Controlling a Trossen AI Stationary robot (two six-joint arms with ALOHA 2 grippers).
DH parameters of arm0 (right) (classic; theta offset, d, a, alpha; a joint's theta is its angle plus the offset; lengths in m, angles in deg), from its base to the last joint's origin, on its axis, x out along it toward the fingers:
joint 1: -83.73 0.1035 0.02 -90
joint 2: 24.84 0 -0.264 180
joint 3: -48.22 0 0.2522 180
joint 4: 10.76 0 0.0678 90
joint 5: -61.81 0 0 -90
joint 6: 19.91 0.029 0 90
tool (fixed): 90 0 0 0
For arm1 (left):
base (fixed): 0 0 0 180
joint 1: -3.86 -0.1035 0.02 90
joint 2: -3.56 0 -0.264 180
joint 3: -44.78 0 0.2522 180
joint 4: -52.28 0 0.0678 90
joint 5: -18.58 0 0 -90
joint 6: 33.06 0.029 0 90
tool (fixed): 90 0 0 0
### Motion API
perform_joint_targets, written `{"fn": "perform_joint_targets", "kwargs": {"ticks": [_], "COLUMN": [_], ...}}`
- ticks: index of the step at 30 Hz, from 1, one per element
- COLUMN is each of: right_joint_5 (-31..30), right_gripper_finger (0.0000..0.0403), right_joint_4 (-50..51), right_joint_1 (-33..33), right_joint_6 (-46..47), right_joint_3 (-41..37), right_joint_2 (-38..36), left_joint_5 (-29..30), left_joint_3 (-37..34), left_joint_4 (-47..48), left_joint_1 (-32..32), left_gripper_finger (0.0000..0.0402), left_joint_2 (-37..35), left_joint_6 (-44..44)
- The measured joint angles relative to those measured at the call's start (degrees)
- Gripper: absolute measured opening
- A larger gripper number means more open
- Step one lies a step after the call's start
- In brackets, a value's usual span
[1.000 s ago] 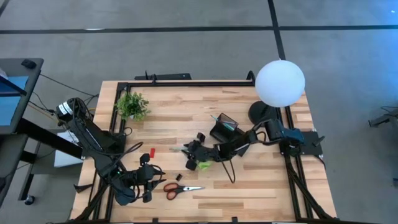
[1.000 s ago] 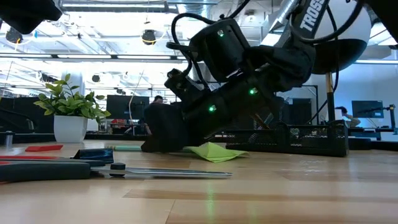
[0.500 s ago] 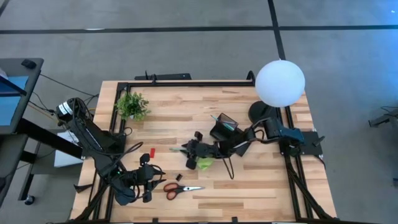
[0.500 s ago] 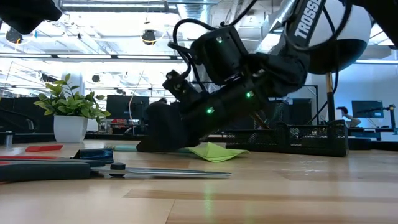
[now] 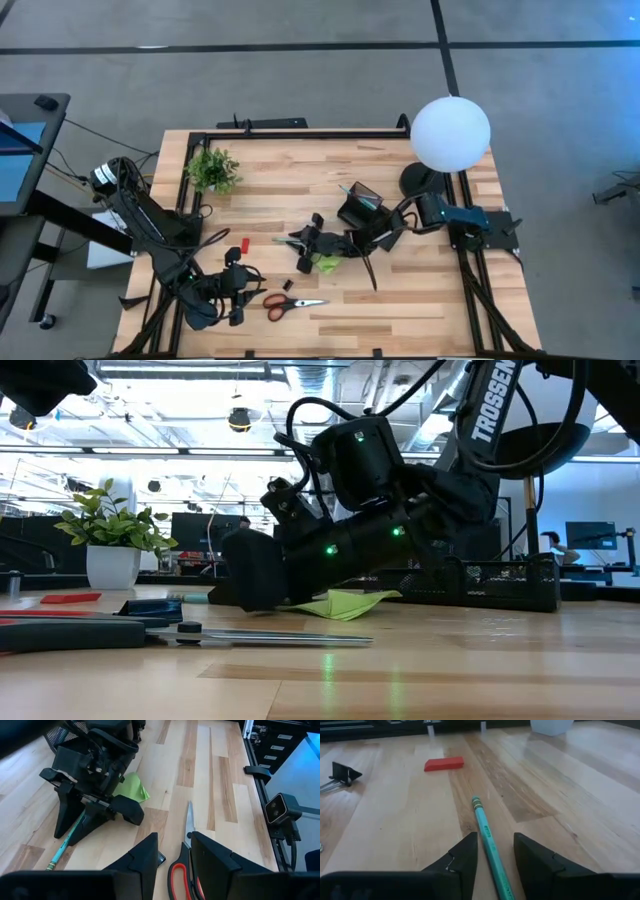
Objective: Pick and place office supplies into organizer
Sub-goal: Put the blue pencil into the desk organizer
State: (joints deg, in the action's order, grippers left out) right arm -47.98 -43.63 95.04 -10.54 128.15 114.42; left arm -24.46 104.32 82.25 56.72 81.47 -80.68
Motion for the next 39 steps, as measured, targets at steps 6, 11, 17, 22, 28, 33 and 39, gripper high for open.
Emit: {"fn": "perform_joint_targets", "kwargs": {"ticks": [6, 11, 17, 22, 28, 33, 39], "right_joint_5": [0.3, 0.7, 1.1, 1.7, -0.8, -11.6, -21.5], "right_gripper_finger": [0.0067, 0.0049, 0.0049, 0.0049, 0.0048, 0.0048, 0.0048], "right_joint_4": [0.0, 0.0, 0.9, 3.0, 19.1, 32.1, 59.6], "right_joint_1": [0.1, 0.2, 0.4, 0.6, 1.3, 2.6, 3.9], "right_joint_6": [0.3, 1.1, 2.2, 0.4, -0.6, -2.4, 7.8], "right_joint_3": [0.0, 0.0, 0.2, -0.3, -0.6, -0.4, -0.2], "right_joint_2": [0.0, 0.0, -0.5, -4.5, -14.9, -25.7, -41.0], "left_joint_5": [0.0, 0.0, -0.1, -0.1, -0.2, -0.2, -0.2], "left_joint_3": [0.0, 0.0, 0.0, 0.0, 0.0, 0.0, 0.0], "left_joint_4": [-0.2, -0.2, -0.2, -0.2, -0.1, -0.1, -0.2], "left_joint_1": [0.0, 0.0, 0.0, 0.0, 0.4, 1.2, 1.9], "left_gripper_finger": [0.0114, 0.0114, 0.0114, 0.0114, 0.0114, 0.0114, 0.0114], "left_joint_2": [0.0, 0.0, 0.0, 0.0, 0.0, 0.0, 0.0], "left_joint_6": [0.0, 0.0, 0.0, 0.0, 0.0, -0.1, -0.1]}}
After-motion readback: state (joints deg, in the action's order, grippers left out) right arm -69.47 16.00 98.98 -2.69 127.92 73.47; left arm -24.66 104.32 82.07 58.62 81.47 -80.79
